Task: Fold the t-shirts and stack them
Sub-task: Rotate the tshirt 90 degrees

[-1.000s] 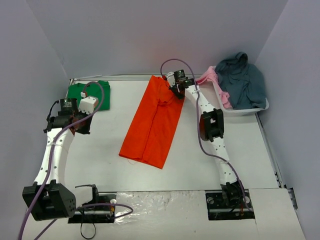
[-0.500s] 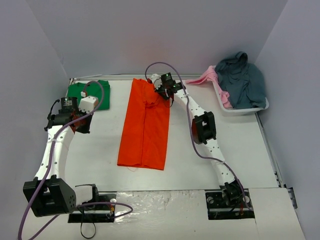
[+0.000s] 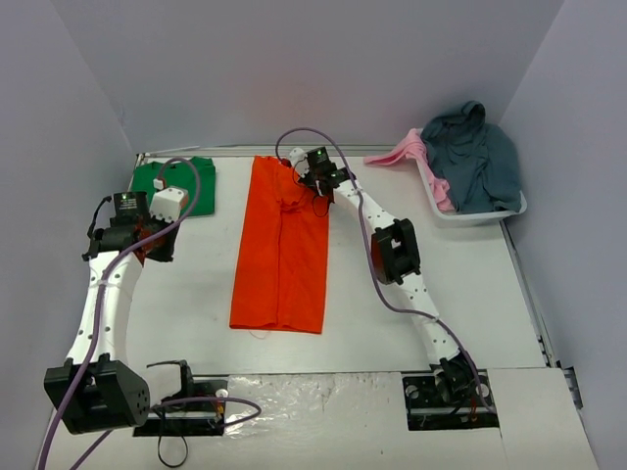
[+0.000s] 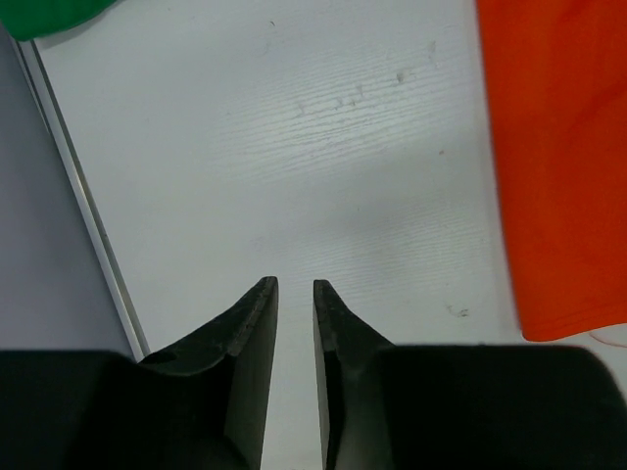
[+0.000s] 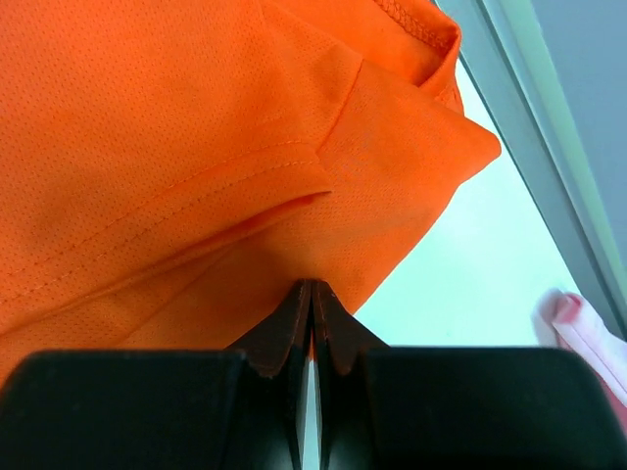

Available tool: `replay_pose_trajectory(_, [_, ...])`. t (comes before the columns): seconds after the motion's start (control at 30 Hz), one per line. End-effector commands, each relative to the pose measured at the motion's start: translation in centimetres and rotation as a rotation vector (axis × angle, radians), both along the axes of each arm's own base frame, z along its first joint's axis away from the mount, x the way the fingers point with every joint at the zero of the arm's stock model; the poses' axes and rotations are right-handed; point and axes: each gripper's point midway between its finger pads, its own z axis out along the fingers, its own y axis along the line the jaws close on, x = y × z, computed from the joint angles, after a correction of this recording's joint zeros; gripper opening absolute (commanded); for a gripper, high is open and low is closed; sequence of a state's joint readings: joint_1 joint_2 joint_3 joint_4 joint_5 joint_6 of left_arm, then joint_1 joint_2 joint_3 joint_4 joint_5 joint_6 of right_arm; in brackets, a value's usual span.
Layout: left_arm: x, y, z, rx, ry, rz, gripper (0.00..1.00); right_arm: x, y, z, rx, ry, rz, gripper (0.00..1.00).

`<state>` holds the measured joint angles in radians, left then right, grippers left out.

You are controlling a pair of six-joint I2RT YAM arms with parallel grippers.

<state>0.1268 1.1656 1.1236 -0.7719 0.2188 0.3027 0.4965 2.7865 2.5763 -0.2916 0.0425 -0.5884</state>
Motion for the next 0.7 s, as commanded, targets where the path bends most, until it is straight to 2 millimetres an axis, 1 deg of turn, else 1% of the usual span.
replay_pose_trajectory(0.0, [0.1,0.2,1.9,0.006,-0.058,0.010,0.22,1.7,-1.7,7.7,-0.015,-0.172,-0.087,0.01])
replay_pose_trajectory(0.03, [0.2,0.1,2.4,0.000,-0.073,0.005,0.25,1.7,-1.9,10.1,-0.004,-0.208,-0.101,0.06])
replay_pose_trajectory(0.07, [0.2,0.0,2.6,-0.003,-0.083,-0.001,0.29,1.6,-1.9,11.5,0.006,-0.229,-0.110,0.12])
replay_pose_trajectory(0.1, [0.2,-0.3,3.0,-0.014,-0.097,-0.014,0.41,1.0,-1.9,13.9,0.023,-0.251,-0.111,0.26])
replay_pose_trajectory(0.17, [0.2,-0.8,3.8,-0.023,-0.124,-0.040,0.43,0.0,-1.7,16.1,0.037,-0.264,-0.104,0.46])
replay_pose_trajectory(0.2, [0.2,-1.0,4.2,-0.030,-0.135,-0.052,0.43,-1.3,-2.0,18.0,0.043,-0.272,-0.099,0.54])
replay_pose_trajectory(0.23, [0.1,-1.4,4.5,-0.044,-0.142,-0.070,0.43,-2.2,-1.6,18.8,0.054,-0.270,-0.092,0.57])
replay_pose_trajectory(0.27, [0.1,-1.7,4.9,-0.048,-0.157,-0.081,0.44,-3.0,-1.8,19.8,0.061,-0.271,-0.092,0.62])
replay_pose_trajectory(0.3, [0.0,-2.1,5.0,-0.061,-0.161,-0.098,0.44,-4.5,-2.5,20.9,0.061,-0.264,-0.090,0.62])
replay_pose_trajectory(0.33, [-0.1,-2.2,5.1,-0.068,-0.163,-0.106,0.44,-5.4,-2.7,21.3,0.067,-0.256,-0.095,0.61])
replay_pose_trajectory(0.37, [-0.3,-2.5,5.1,-0.077,-0.163,-0.119,0.44,-6.9,-3.4,23.2,0.086,-0.252,-0.093,0.55])
replay_pose_trajectory(0.4, [-0.4,-3.1,5.1,-0.095,-0.161,-0.144,0.43,-8.2,-3.8,21.8,0.076,-0.199,-0.091,0.46])
replay_pose_trajectory(0.43, [-0.7,-3.2,5.0,-0.100,-0.160,-0.148,0.43,-9.8,-3.8,21.0,0.101,-0.126,-0.076,0.36])
replay_pose_trajectory(0.47, [-1.0,-3.6,4.7,-0.116,-0.151,-0.157,0.42,-11.4,-3.9,22.3,0.134,-0.111,-0.061,0.15])
replay_pose_trajectory(0.5, [-1.1,-3.8,4.5,-0.125,-0.149,-0.161,0.40,-12.7,-3.7,22.0,0.152,-0.068,-0.040,0.06])
replay_pose_trajectory(0.53, [-1.4,-4.0,4.6,-0.136,-0.157,-0.159,0.40,-14.9,-3.9,19.7,0.140,0.030,-0.026,0.00])
replay_pose_trajectory(0.57, [-1.6,-4.2,4.6,-0.146,-0.161,-0.163,0.40,-16.9,-2.9,19.1,0.178,0.100,0.044,0.00])
replay_pose_trajectory(0.6, [-1.8,-4.5,4.1,-0.160,-0.160,-0.171,0.40,-18.6,-2.7,19.3,0.185,0.133,0.077,0.00])
replay_pose_trajectory(0.63, [-2.3,-4.6,4.4,-0.165,-0.178,-0.166,0.41,-20.9,-2.9,17.2,0.147,0.226,0.102,0.00])
replay_pose_trajectory(0.67, [-2.5,-4.6,4.4,-0.166,-0.187,-0.165,0.42,-22.4,-2.5,16.7,0.145,0.273,0.134,0.00])
